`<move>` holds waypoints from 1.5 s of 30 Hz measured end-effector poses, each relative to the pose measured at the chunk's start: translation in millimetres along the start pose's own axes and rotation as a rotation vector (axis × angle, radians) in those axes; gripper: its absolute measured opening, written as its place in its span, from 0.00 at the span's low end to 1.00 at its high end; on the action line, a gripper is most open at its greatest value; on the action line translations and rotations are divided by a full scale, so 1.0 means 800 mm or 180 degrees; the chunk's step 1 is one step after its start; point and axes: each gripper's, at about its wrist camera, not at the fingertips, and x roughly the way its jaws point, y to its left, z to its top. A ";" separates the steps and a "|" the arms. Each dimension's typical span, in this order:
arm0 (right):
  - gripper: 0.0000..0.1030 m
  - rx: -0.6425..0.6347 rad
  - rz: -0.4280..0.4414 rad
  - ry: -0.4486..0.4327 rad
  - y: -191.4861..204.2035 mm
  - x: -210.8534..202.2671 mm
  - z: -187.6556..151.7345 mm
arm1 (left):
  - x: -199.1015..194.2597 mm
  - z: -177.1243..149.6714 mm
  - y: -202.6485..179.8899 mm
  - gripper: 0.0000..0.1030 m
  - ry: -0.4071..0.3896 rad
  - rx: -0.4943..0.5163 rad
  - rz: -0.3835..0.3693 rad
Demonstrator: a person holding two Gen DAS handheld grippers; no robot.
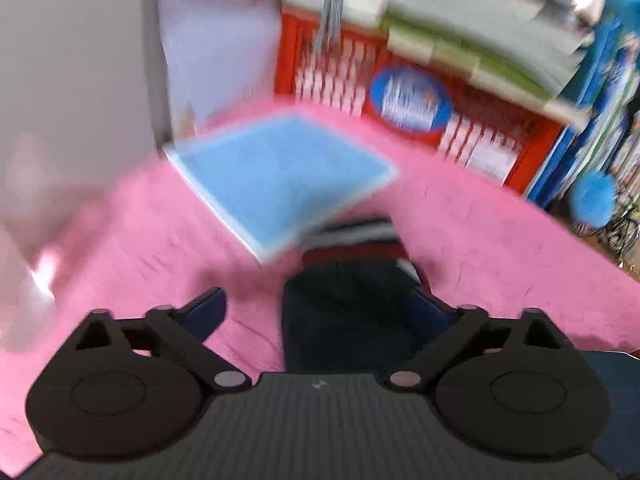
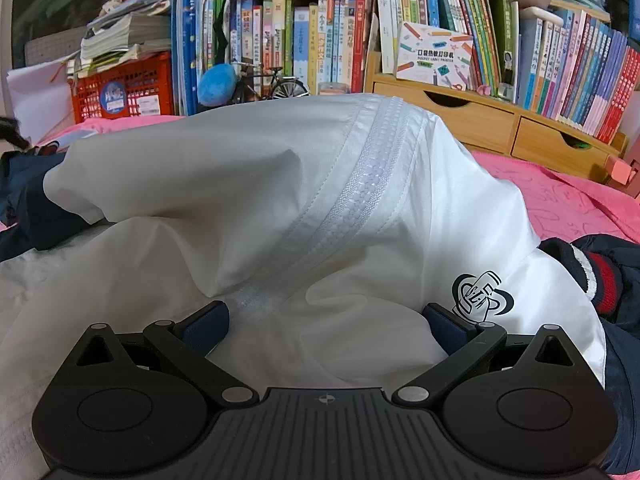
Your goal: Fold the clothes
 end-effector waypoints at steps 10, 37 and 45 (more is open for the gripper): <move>1.00 0.0034 -0.0007 0.0011 -0.002 0.001 0.000 | -0.145 -0.003 -0.045 0.11 -0.1976 0.0129 -0.0698; 1.00 0.0087 0.0002 0.0015 -0.007 -0.005 0.009 | -0.071 -0.021 -0.037 0.99 -0.0712 0.0148 0.0430; 1.00 0.0666 0.0264 -0.0455 -0.048 -0.129 -0.037 | -0.182 -0.118 -0.070 1.00 -0.0096 0.0866 -0.1128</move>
